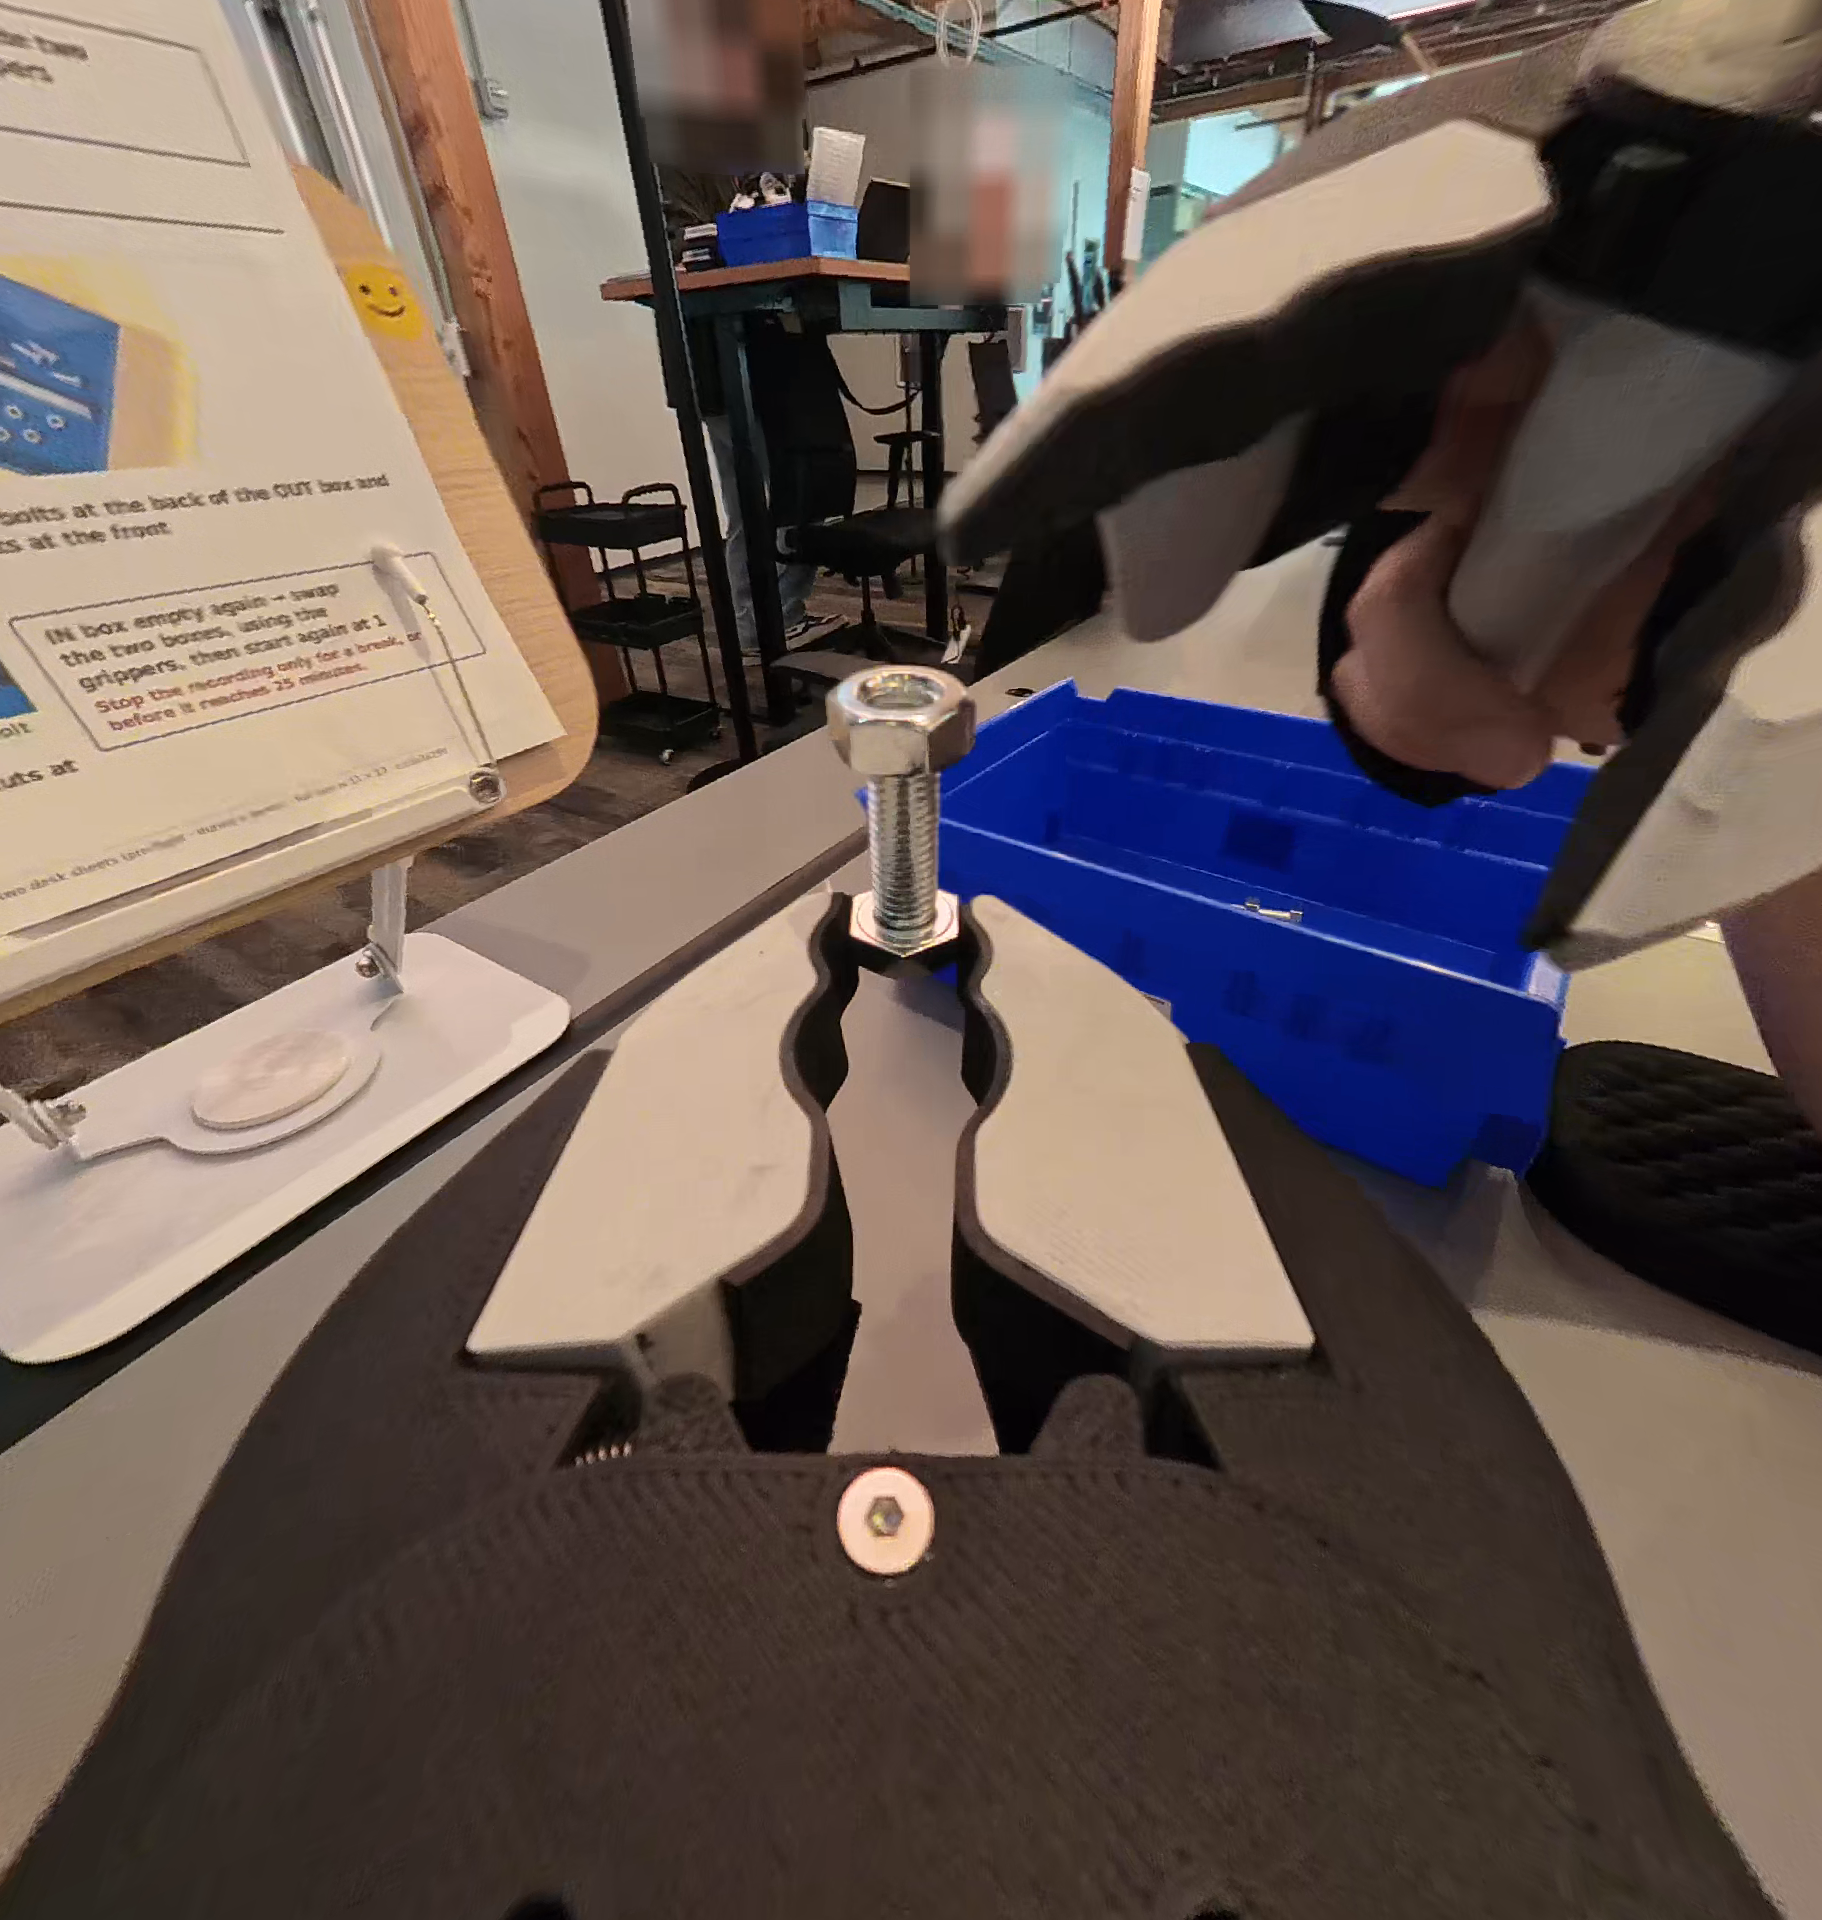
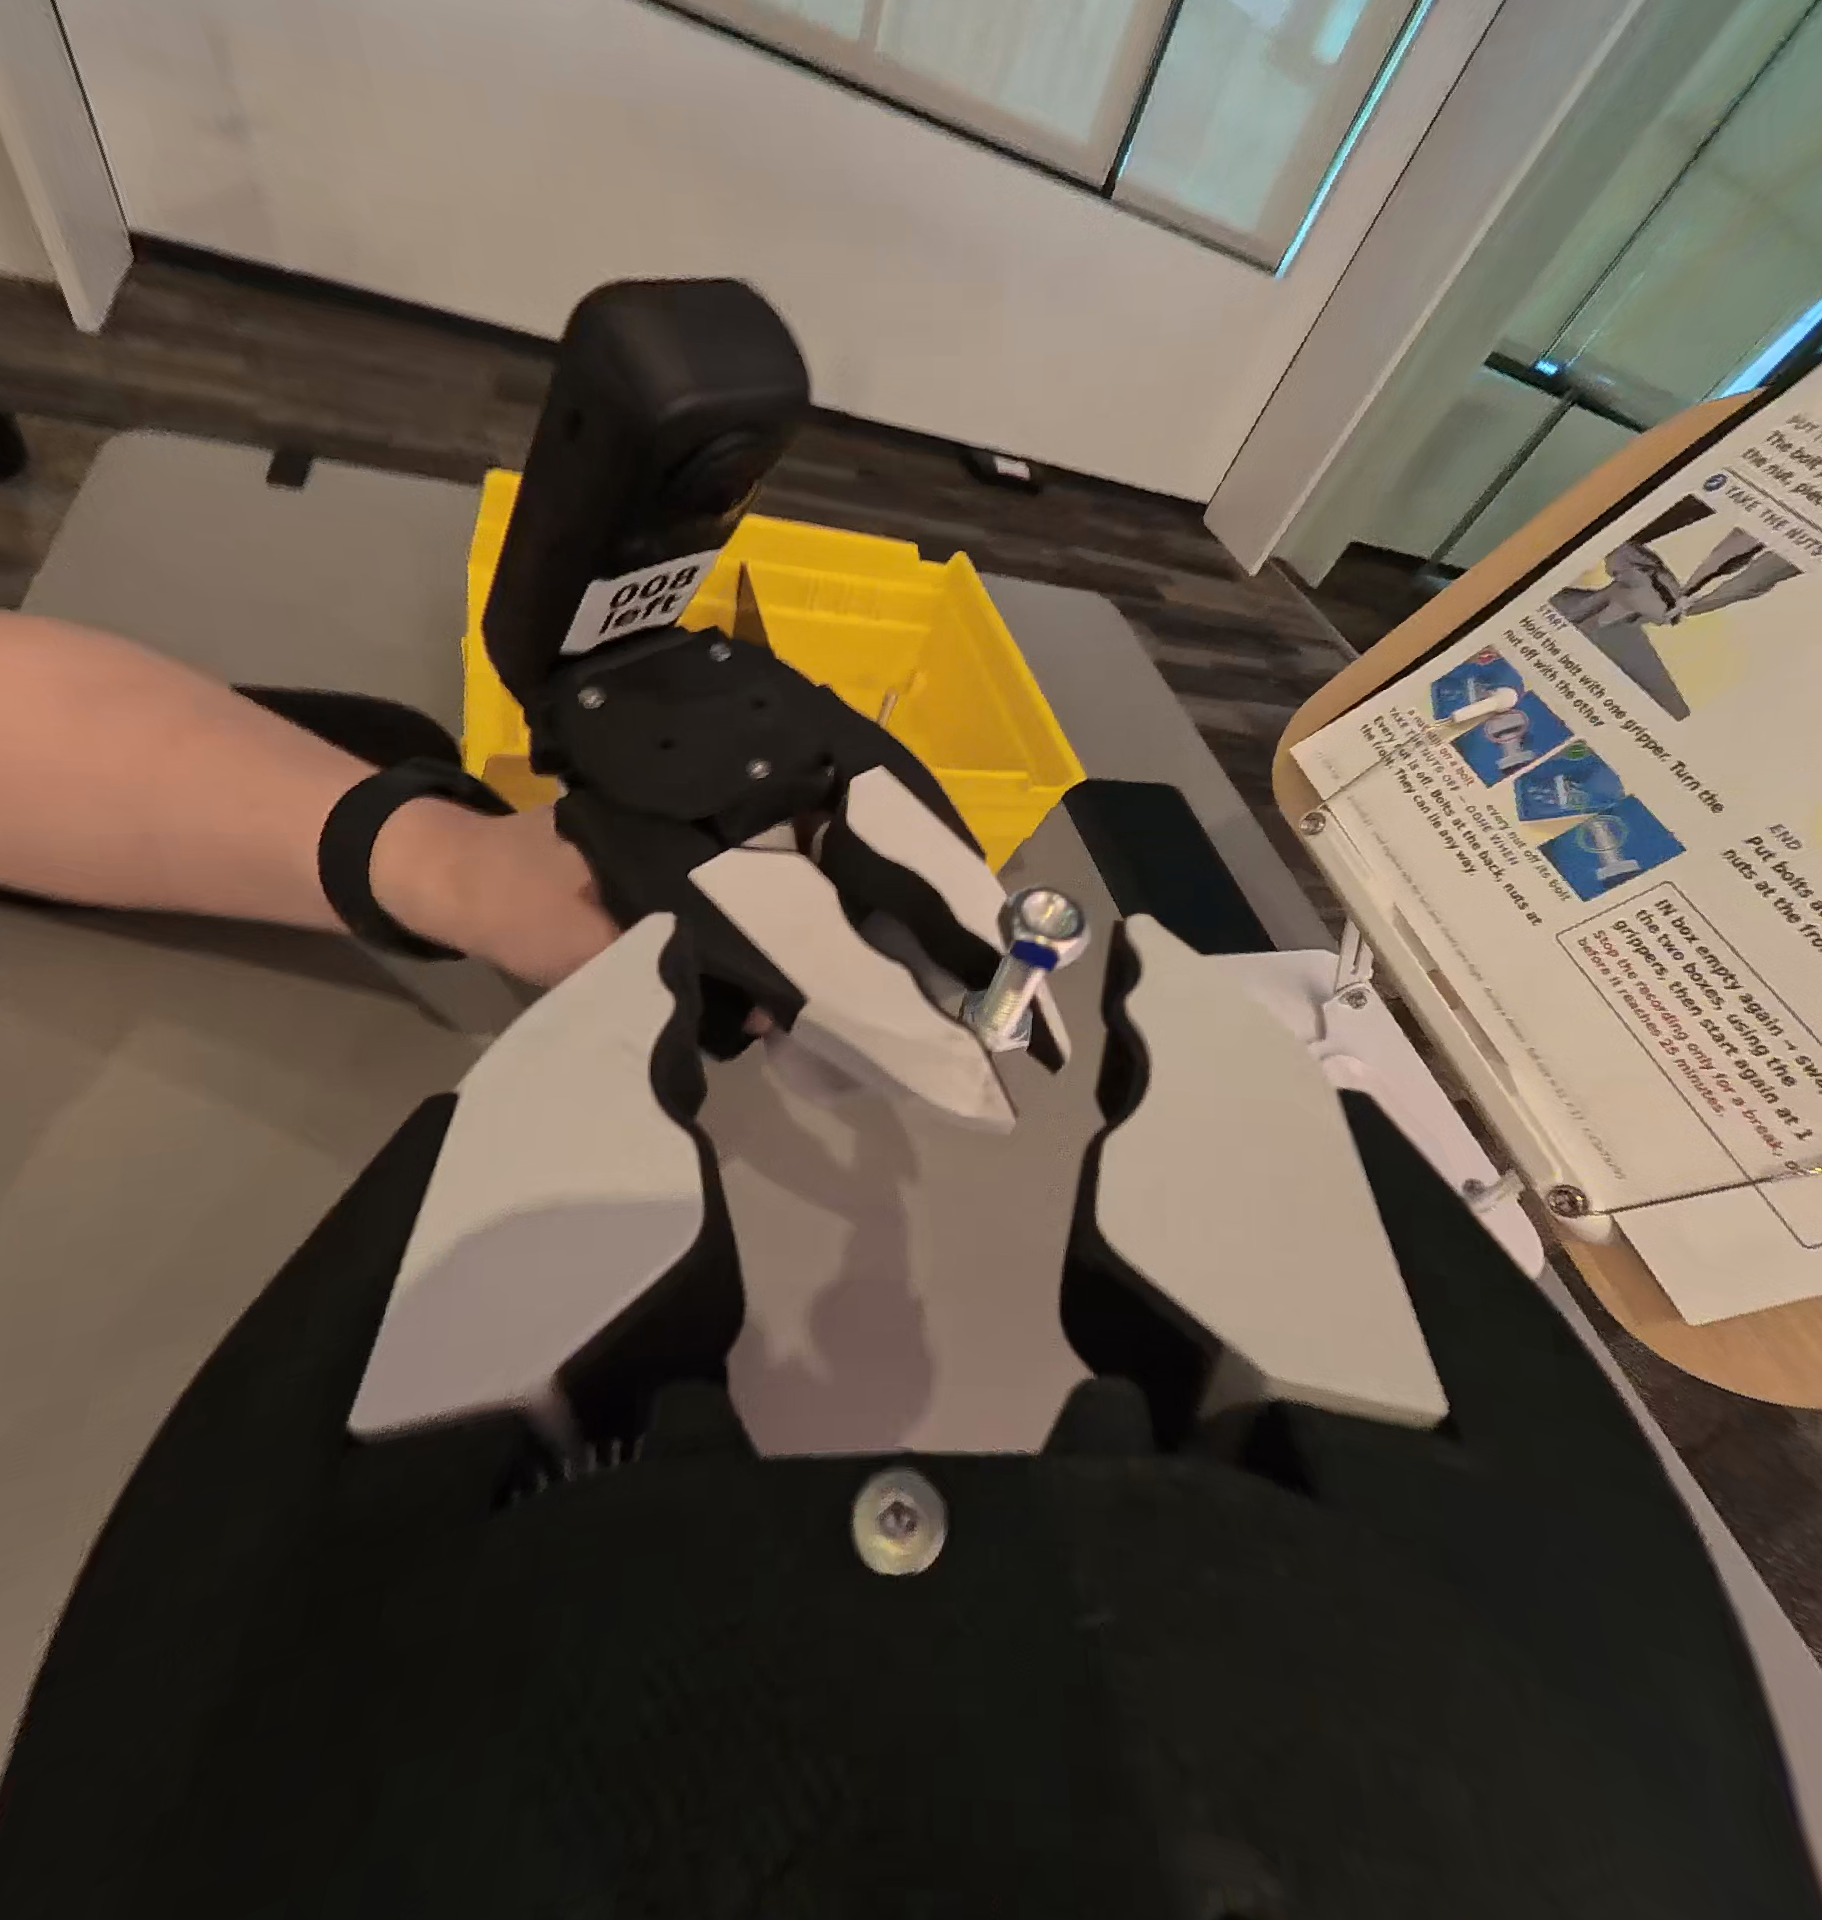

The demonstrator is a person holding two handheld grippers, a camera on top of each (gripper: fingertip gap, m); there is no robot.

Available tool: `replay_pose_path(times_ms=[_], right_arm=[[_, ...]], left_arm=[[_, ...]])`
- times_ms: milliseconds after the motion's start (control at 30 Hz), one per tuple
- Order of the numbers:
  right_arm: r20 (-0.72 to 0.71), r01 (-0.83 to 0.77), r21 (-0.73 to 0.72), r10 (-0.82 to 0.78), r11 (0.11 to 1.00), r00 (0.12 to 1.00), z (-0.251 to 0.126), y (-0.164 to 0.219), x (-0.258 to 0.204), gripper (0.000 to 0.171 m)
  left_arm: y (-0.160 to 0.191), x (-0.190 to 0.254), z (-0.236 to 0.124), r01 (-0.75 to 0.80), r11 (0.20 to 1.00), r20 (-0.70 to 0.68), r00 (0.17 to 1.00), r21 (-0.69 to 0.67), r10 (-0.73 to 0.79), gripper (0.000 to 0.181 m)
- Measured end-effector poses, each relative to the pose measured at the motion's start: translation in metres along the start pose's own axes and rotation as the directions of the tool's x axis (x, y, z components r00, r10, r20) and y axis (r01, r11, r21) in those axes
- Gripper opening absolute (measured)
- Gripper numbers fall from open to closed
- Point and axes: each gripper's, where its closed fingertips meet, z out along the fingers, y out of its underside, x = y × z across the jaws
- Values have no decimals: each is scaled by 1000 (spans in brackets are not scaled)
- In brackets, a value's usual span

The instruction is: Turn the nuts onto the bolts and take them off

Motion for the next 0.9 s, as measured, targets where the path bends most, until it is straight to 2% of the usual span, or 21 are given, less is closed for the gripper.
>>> replay_pose_path(times_ms=[67, 200, 300, 333, 400, 500, 700, 767, 900], right_arm=[[6, -16, 13, 16, 1000, 1000, 5, 2, 0, 85], [89, -3, -36, 6, 999, 996, 8, 8, -15, 89], [155, 36, -12, -34, 999, 987, -2, 1, -29, 79], [121, 30, 9, -31, 1000, 992, -2, -4, -24, 81], [13, 15, 69, -16, 997, 1000, -1, -12, -9, 94], [10, 37, 138, -39, 990, 999, 8, -13, -11, 105], [81, 128, 44, -131, 991, 988, 12, 3, -27, 105], [100, 153, 54, -158, 987, 982, 5, 0, -32, 98], [15, 137, 104, -139, 985, 990, 5, -12, -21, 99]], left_arm=[[-2, 9, 1, -15, 1000, -34, 999, 9, 16, 18], [-4, 7, 0, -8, 1000, -18, 1000, 11, 8, 18], [-8, -2, -4, 50, 998, -15, 999, 31, -50, 18], [-11, -1, -6, 66, 997, -31, 997, 45, -65, 18], [-14, 2, -6, 57, 997, -40, 998, 55, -55, 18], [-15, 17, -4, 27, 999, -83, 996, 47, -23, 18], [-22, 15, -8, 34, 998, -76, 997, 52, -30, 18], [-25, 7, -11, 62, 997, -62, 996, 52, -59, 18], [-23, 8, -11, 51, 998, -77, 996, 37, -48, 18]])
